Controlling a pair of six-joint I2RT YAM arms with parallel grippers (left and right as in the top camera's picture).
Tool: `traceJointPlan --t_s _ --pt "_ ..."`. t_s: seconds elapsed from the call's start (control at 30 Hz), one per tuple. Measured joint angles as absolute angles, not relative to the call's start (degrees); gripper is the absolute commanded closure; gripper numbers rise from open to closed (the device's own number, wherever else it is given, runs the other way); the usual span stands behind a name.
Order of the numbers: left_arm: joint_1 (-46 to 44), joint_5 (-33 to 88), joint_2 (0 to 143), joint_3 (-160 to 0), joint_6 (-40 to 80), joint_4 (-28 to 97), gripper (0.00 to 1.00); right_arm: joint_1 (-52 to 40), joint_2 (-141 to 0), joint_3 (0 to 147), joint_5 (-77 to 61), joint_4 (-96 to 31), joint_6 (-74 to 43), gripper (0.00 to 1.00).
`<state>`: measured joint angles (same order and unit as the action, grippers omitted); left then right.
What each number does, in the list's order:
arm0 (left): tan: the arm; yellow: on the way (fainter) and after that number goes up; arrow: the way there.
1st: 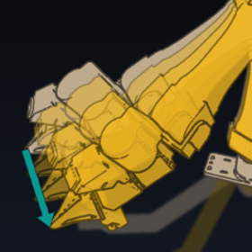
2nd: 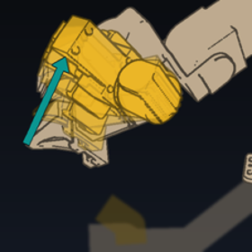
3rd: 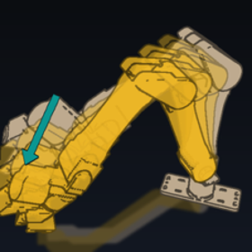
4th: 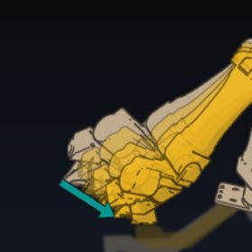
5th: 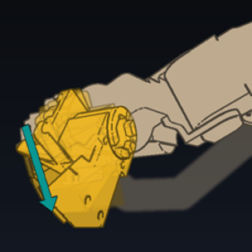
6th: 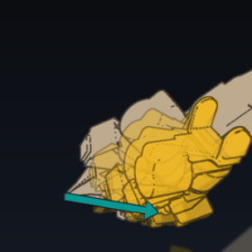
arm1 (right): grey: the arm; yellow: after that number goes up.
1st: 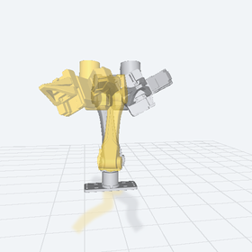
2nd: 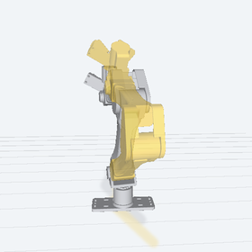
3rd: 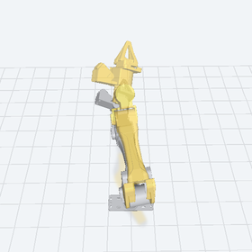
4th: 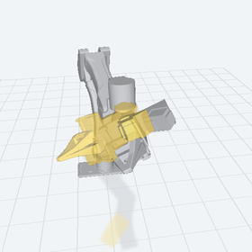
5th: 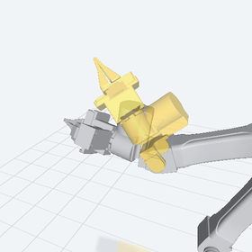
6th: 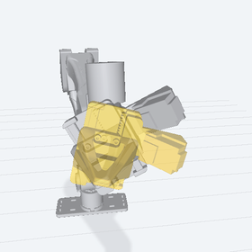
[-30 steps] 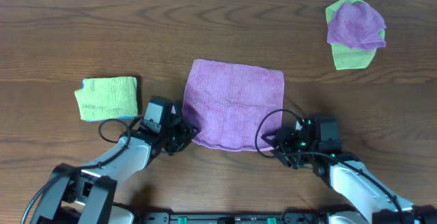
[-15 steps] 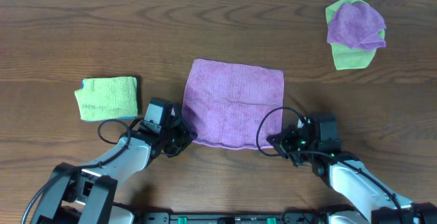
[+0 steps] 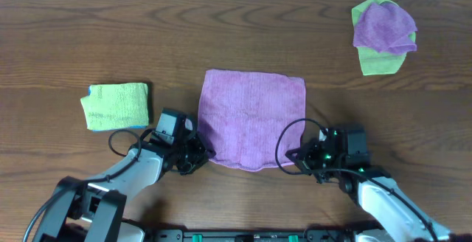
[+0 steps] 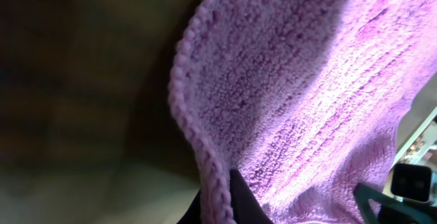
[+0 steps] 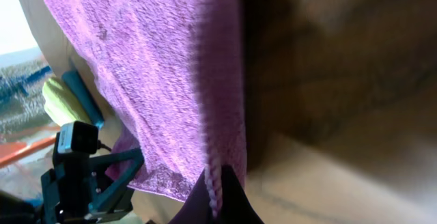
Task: Fold the cloth
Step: 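Lift the near edge with both grippers and fold it away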
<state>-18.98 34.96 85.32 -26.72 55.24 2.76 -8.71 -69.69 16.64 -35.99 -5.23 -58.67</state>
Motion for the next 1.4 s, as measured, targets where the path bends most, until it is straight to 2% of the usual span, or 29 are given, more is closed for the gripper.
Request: traceJointPlan --t_s 0.23,0.5,0.73,1.1,1.4 --pt "-19.0 36.7 79.8 -26.5 53.7 7.4 0.94 -11.1 -60.8 16.6 -36.6 -12.3 -57.3 0.98" --pt "-19.0 37.6 72.9 -26.5 54.0 8.2 0.94 -13.5 -54.0 16.6 -34.4 -12.8 -57.3 0.99" --pt "-19.0 36.4 71.2 -26.5 55.9 3.1 0.94 -13.5 -53.9 16.6 -29.6 -9.4 -57.6 0.99" --pt "-19.0 27.7 71.7 -29.0 57.0 -1.0 0.94 -13.5 -53.9 16.6 -22.1 -3.5 -59.1 0.99" --pt "-19.0 24.7 80.9 -33.7 56.7 -4.3 0.94 -13.5 -59.6 16.7 -18.1 3.0 -59.5 0.99"
